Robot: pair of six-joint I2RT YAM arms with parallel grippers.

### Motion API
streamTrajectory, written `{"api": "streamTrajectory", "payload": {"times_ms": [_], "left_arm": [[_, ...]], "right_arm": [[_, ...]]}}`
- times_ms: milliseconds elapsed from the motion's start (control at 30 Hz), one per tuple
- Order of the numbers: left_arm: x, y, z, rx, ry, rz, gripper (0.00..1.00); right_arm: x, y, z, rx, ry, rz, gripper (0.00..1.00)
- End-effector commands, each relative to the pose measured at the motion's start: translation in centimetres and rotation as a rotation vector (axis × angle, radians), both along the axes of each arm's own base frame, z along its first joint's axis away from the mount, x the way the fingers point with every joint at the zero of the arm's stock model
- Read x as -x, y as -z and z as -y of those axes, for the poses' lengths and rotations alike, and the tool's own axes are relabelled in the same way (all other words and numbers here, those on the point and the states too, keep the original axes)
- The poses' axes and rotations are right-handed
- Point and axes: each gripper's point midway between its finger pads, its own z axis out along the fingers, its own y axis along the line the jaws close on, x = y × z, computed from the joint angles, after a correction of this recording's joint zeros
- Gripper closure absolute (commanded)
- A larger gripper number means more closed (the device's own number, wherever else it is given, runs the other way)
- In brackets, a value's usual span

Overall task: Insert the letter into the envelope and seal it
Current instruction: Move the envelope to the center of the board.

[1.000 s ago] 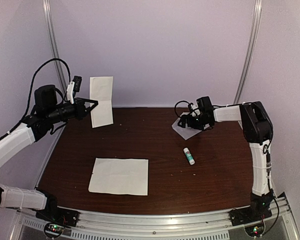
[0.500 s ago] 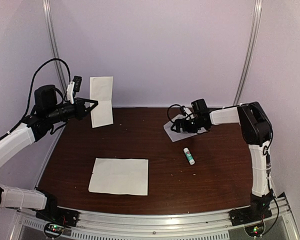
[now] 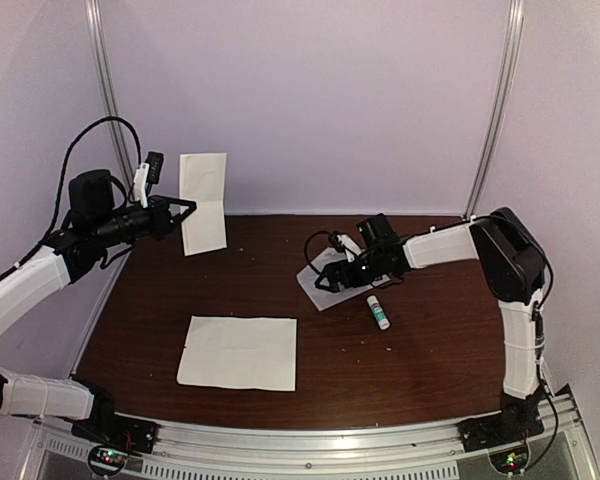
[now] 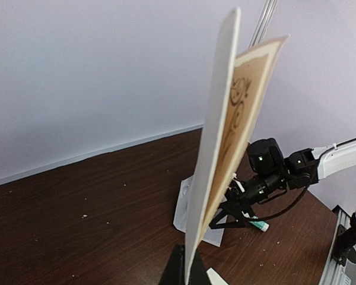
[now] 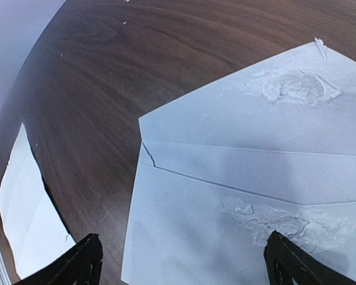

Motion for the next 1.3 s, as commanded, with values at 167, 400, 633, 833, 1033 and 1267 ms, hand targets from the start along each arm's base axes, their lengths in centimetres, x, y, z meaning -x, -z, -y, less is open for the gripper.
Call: {"api": "streamTrajectory", "payload": {"times_ms": [167, 400, 633, 833, 1033, 1267], "left_arm": [[-0.1, -0.7, 0.2, 0.022, 0.016, 0.033, 1.0], [-0.2, -0.5, 0.3, 0.022, 0.018, 0.027, 1.0], [-0.2, -0.3, 0.4, 0.026, 0.026, 0.02, 1.0], [-0.2, 0.0, 0.6, 0.028, 0.04, 0.009, 1.0], [-0.2, 0.0, 0.6, 0.029, 0.039, 0.008, 1.0], [-0.2, 0.0, 0.6, 0.031, 0.04, 0.008, 1.0]], "right_arm": [[11.2, 4.8, -2.0, 0.121, -0.213, -0.209, 0.04], [14.8, 3.5, -2.5, 0.139, -0.32, -0.211, 0.06], [17.7, 2.1, -2.6, 0.11, -0.402, -0.24, 0.07], [17.0, -2.1, -4.5, 0.026, -0.377, -0.15, 0.08], [11.8, -7.8, -5.1, -0.042, -0.108, 0.006, 0.03], [8.9, -7.0, -5.3, -0.052, 0.064, 0.012, 0.01]]}}
